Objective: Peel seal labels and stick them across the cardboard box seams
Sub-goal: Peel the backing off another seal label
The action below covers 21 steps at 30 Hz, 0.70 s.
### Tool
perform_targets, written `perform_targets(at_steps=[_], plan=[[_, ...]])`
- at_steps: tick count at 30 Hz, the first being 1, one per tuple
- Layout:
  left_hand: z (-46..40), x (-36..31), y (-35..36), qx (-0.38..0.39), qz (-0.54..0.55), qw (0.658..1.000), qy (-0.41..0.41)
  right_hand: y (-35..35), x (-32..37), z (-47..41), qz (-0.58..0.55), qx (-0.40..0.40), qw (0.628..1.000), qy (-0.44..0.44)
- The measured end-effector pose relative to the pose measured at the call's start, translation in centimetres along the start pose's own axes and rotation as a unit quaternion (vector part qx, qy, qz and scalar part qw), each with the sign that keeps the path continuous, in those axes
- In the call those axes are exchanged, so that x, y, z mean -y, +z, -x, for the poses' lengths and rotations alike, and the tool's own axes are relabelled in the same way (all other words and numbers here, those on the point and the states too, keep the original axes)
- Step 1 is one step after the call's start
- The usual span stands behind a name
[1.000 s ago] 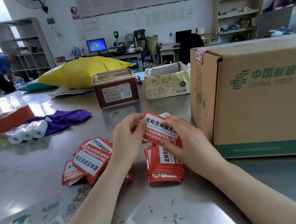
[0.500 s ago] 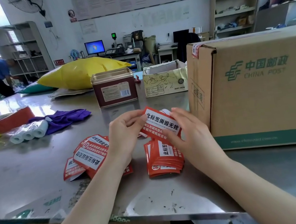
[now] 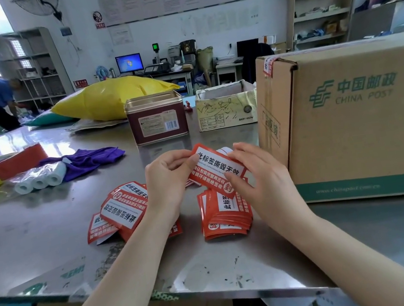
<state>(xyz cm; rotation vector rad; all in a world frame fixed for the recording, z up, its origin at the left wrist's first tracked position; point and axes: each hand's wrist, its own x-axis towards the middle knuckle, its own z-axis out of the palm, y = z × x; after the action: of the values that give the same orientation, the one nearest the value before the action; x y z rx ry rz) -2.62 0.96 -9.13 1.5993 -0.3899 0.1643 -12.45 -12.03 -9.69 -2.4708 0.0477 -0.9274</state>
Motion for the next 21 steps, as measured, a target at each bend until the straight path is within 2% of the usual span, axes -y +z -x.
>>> perform_targets(at_steps=[6, 9, 21], plan=[[-0.05, -0.15, -0.13, -0.006, 0.048, 0.998, -0.031, 0.41, -0.45, 0.04, -0.066, -0.006, 0.996, 0.058], [-0.03, -0.25, -0.10, -0.011, 0.037, 0.999, -0.029, 0.45, -0.43, 0.08, -0.069, 0.000, 0.994, 0.079], [0.06, -0.01, -0.01, 0.017, -0.010, 1.000, 0.004, 0.19, -0.35, 0.17, -0.045, -0.074, 0.996, 0.024]])
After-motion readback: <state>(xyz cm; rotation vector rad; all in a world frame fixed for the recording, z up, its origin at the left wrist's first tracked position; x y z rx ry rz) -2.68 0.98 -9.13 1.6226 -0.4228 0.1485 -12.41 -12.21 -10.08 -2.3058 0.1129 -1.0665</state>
